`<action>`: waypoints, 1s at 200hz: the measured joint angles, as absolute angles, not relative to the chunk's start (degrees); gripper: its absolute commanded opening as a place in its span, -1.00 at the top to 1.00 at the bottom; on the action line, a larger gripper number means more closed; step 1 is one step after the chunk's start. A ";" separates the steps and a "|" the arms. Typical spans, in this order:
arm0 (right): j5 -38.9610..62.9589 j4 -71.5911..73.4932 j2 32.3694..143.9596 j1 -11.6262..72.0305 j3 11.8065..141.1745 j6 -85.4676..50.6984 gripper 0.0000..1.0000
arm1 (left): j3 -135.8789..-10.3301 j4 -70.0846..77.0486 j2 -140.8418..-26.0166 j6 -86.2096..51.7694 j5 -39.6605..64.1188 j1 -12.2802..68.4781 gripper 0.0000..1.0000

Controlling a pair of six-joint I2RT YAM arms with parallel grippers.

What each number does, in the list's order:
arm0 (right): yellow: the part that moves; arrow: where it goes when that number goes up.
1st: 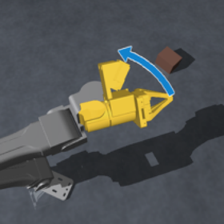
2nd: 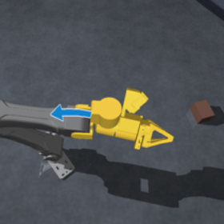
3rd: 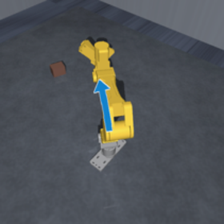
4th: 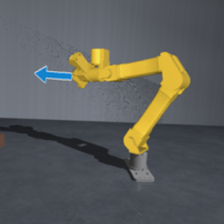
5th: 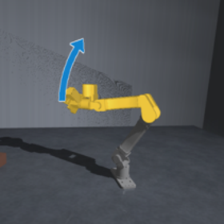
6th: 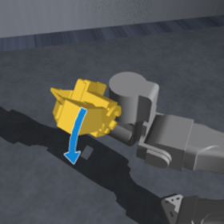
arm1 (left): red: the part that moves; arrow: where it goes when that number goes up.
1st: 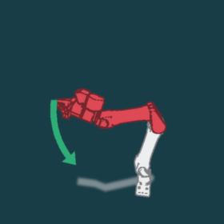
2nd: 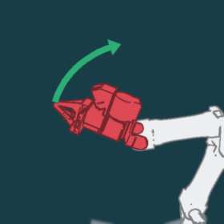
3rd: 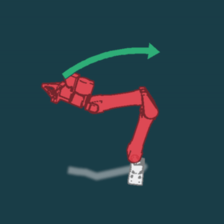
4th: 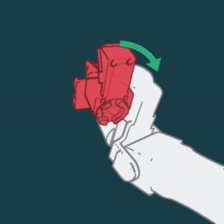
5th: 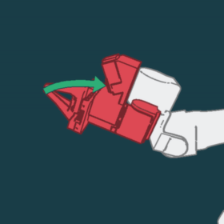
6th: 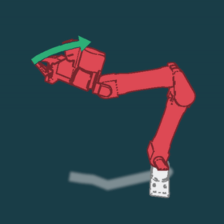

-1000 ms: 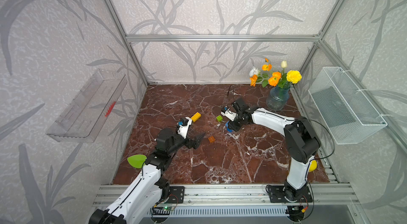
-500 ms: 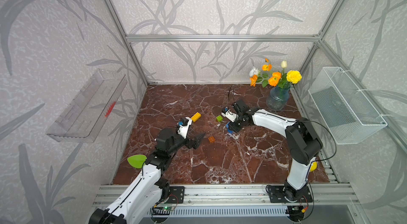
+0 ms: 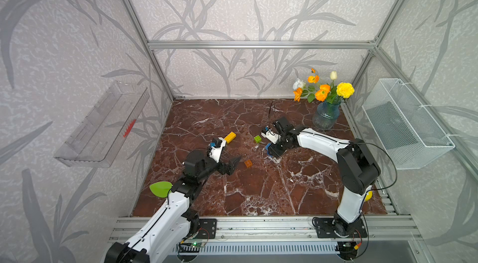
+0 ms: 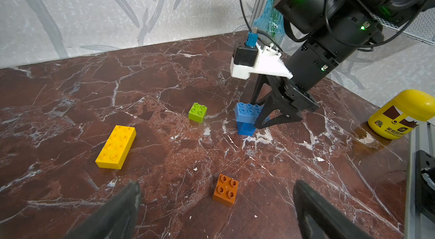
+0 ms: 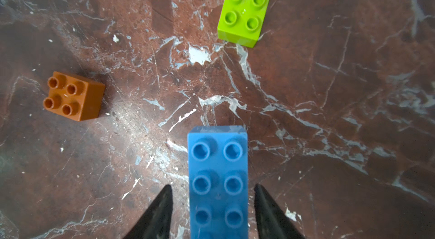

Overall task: Assemble the letter f with lego
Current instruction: Assemble the lego brick with the lego brick, then pick up the lego brick from the center of the board.

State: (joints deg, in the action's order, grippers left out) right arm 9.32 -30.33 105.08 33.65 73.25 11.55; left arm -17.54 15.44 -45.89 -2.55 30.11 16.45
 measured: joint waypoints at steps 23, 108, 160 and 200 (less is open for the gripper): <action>9.47 -32.10 104.42 33.82 75.66 11.14 -0.16 | -17.54 15.46 -46.06 -2.55 30.24 16.45 -0.99; 9.02 -40.05 111.46 34.24 93.73 8.78 -0.23 | -17.54 15.46 -46.65 -2.55 31.64 16.45 -0.99; 8.78 -44.71 120.42 34.59 101.91 8.32 -0.24 | -17.54 15.46 -46.61 -2.55 31.66 16.47 -0.99; 8.58 -47.16 126.08 35.14 108.36 7.88 -0.24 | -17.54 15.46 -46.63 -2.55 31.68 16.47 -0.99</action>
